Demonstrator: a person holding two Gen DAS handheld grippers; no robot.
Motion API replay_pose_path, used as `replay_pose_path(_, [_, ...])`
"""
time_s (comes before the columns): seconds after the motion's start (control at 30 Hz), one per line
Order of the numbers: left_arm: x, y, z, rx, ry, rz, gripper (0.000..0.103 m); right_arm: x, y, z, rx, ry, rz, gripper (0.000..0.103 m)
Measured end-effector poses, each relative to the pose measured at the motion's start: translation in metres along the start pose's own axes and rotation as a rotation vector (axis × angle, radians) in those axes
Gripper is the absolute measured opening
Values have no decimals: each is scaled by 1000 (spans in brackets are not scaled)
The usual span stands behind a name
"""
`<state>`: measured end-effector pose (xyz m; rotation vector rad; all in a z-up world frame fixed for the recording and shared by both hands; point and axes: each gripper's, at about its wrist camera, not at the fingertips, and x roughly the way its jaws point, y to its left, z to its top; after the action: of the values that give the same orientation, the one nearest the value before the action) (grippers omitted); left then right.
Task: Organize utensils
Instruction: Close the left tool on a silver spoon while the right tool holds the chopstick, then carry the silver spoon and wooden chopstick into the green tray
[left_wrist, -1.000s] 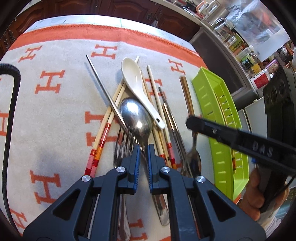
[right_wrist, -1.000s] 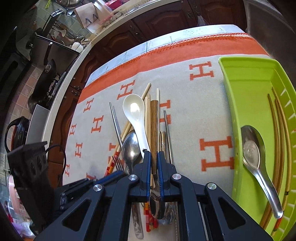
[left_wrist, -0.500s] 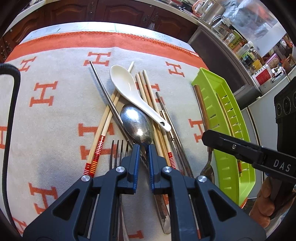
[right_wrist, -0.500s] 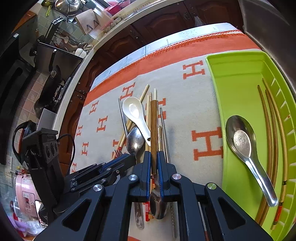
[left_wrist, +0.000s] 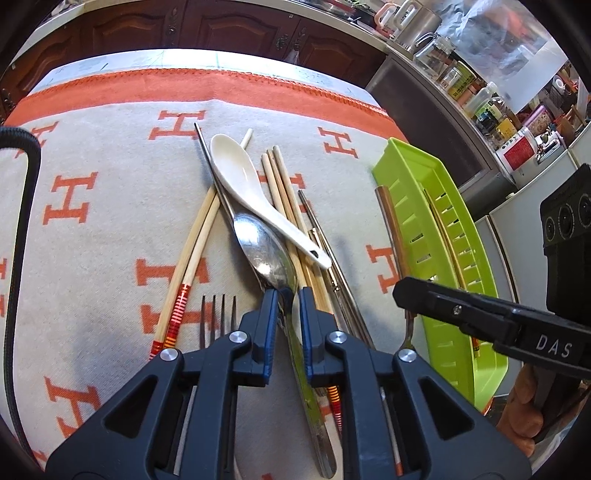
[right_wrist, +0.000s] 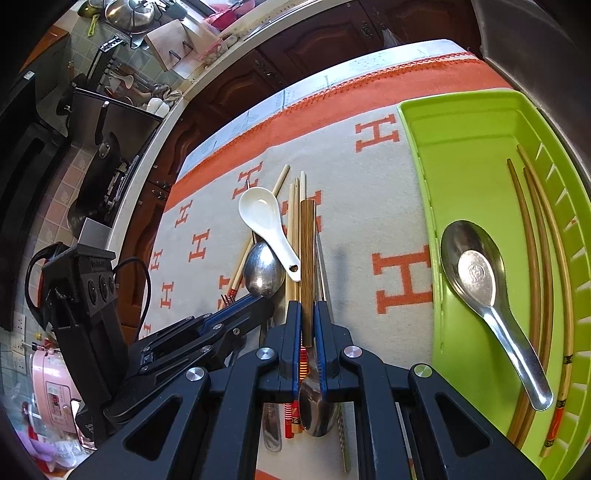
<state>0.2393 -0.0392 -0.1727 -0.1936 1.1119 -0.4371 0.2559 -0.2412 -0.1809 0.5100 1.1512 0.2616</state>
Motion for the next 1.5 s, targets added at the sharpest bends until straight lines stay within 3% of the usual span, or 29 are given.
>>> replay_pose_path(0.37, [7, -14, 2, 50, -55, 51, 9, 0, -2, -2, 5, -3, -4, 7])
replay_pose_path(0.47, [8, -12, 3, 31, -68, 41, 3, -2, -4, -4, 7, -7, -2, 7])
replay_pose_path(0.87, [-31, -16, -11, 11, -105, -25, 0, -26, -4, -13, -6, -48, 34, 7])
replay_pose_path(1.13, [-77, -49, -25, 80, -152, -84, 0, -64, -2, -33, -25, -94, 44, 7])
replay_pose_path(1.5, [-117, -130, -29, 210, -153, -129, 0, -141, -28, -61, -12, -190, -26, 7])
